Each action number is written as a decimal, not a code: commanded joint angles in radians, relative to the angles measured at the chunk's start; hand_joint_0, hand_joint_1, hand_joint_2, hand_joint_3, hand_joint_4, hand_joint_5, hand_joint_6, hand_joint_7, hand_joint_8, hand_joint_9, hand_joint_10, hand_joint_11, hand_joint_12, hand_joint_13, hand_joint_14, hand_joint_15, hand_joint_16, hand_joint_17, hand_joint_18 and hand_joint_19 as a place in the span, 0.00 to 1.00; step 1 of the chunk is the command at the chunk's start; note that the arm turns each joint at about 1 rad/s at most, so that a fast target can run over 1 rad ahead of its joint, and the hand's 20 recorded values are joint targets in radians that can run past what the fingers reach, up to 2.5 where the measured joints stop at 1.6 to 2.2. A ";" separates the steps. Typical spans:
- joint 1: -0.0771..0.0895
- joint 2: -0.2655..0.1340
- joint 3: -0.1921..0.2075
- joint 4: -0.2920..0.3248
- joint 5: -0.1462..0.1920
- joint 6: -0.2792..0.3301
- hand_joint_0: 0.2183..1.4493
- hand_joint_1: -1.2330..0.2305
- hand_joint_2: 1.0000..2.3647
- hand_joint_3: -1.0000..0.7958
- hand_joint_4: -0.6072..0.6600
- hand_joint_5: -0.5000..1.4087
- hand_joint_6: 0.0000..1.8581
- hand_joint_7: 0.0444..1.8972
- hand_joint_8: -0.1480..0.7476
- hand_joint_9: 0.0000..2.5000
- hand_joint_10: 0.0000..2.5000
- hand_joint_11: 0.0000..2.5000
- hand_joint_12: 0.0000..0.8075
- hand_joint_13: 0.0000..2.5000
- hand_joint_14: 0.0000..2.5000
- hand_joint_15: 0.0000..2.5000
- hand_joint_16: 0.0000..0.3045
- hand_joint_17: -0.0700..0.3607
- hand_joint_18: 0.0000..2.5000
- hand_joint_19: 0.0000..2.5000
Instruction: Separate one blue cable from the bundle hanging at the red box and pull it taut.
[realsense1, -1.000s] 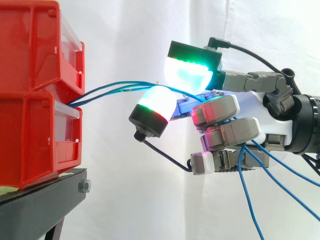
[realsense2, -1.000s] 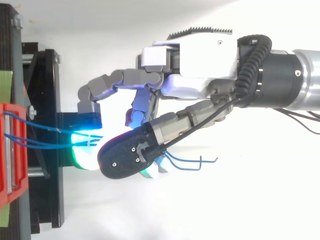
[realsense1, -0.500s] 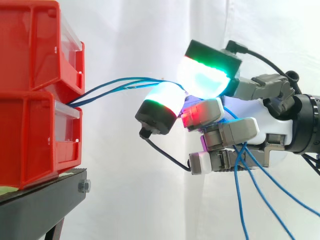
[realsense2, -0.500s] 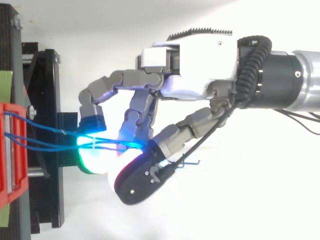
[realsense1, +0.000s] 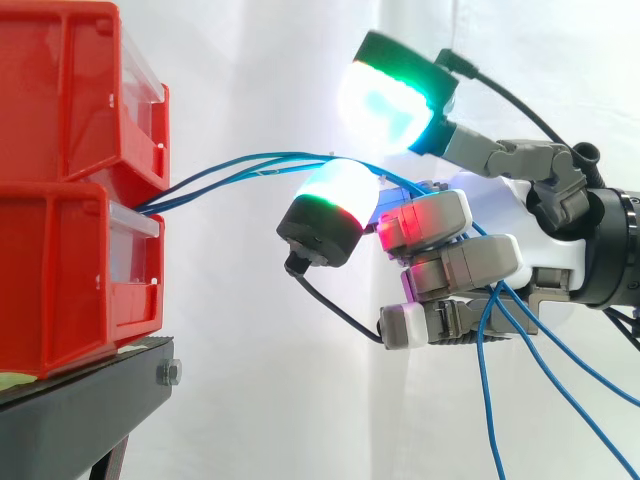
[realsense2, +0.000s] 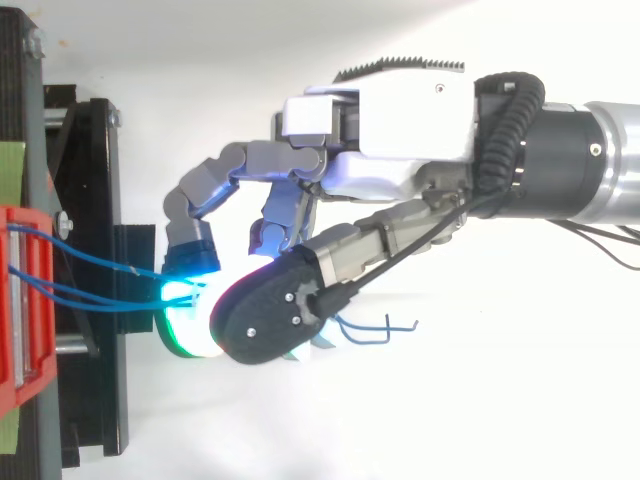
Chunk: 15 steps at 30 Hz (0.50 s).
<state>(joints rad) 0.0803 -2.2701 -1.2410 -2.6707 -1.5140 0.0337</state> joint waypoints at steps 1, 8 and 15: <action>0.001 0.000 0.000 -0.002 0.000 0.000 0.35 0.44 0.01 0.45 0.64 0.17 0.42 0.57 0.59 0.50 0.01 0.42 0.47 0.57 0.01 0.43 0.15 0.39 0.41 0.26; -0.001 0.001 0.000 0.000 0.000 0.000 0.38 0.32 0.02 0.47 0.64 0.16 0.44 0.53 0.57 0.47 0.01 0.43 0.48 0.55 0.01 0.43 0.15 0.40 0.41 0.25; -0.001 0.000 0.000 0.000 0.000 0.000 0.47 0.24 0.00 0.32 0.64 0.15 0.46 0.50 0.56 0.45 0.01 0.45 0.48 0.54 0.01 0.43 0.15 0.40 0.39 0.25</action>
<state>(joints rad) 0.0803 -2.2701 -1.2409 -2.6706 -1.5141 0.0337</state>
